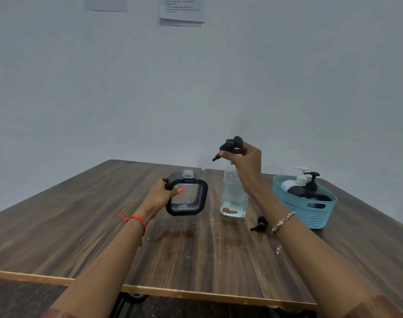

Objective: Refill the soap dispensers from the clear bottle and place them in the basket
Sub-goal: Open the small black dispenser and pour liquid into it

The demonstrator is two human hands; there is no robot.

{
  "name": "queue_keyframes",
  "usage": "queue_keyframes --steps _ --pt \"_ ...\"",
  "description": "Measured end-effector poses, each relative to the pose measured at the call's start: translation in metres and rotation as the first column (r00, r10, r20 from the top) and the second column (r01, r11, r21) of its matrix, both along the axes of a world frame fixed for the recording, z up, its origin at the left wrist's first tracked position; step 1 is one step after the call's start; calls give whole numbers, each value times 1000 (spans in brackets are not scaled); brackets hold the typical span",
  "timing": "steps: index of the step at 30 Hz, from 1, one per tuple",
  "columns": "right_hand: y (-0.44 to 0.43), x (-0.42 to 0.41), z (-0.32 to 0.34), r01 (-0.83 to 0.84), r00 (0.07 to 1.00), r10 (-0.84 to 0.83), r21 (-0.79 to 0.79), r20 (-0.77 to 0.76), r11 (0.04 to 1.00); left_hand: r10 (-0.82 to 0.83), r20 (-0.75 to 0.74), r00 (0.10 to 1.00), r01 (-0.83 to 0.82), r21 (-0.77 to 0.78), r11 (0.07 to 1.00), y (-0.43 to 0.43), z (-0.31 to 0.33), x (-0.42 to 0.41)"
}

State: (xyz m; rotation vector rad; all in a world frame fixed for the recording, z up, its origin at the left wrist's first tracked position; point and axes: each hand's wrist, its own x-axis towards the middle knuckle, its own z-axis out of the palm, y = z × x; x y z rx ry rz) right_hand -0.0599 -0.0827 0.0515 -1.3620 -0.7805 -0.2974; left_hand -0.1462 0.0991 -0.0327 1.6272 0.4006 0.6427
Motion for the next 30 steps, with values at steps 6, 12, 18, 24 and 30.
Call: queue_keyframes --steps 6,12,18,24,30 --pt "-11 10 -82 114 860 142 -455 491 883 66 70 995 -64 -36 997 1 2 6" --pt "-18 25 -137 311 755 351 -774 554 552 52 43 998 -50 -33 998 -1 4 11" --pt "-24 34 -130 272 814 291 -772 503 574 41 69 997 -38 -42 998 -5 7 20" --pt "-26 60 -87 376 927 -347 -336 145 864 -7 73 997 9 -25 1000 -6 7 33" --pt "-25 95 -65 16 956 -111 -328 -273 945 -19 77 997 24 -76 997 1 6 46"
